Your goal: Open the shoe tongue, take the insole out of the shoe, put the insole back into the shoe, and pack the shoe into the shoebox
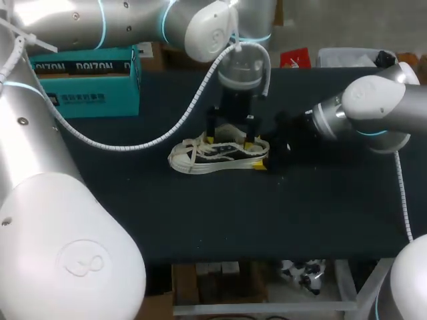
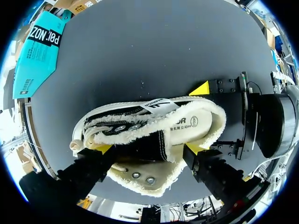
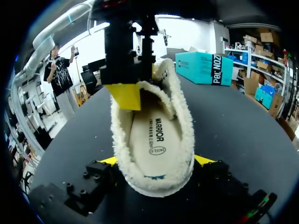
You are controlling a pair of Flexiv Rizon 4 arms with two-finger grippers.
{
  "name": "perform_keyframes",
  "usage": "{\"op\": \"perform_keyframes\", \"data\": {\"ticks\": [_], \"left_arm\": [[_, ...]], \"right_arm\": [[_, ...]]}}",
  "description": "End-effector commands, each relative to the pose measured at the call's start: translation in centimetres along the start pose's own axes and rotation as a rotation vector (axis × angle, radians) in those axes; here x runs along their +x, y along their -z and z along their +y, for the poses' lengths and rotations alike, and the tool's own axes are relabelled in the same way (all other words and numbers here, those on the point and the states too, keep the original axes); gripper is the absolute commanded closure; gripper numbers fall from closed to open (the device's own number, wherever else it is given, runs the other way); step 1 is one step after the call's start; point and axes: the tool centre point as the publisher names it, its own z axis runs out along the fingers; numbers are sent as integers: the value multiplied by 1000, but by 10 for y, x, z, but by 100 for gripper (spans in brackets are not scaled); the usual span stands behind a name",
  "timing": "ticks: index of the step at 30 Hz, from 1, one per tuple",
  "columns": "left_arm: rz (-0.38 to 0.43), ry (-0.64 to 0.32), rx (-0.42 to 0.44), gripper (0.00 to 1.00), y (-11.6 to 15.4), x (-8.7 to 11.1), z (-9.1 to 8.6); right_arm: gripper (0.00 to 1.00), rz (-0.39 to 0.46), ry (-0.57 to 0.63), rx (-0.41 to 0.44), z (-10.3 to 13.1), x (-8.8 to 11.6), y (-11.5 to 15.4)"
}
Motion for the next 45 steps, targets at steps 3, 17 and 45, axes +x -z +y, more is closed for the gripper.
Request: {"op": "perform_keyframes", "data": {"ticks": [3,17,45], "left_arm": [[-74,30,-11,5,-7,7,-11],[-43,43,28,100,3,-10,3],[320,79,221,100,37,-77,22]], "right_arm": [[100,-1,0,-2,-4,-3,-6],[100,-1,0,-2,-4,-3,-6],[100,-1,0,-2,-4,-3,-6]]}}
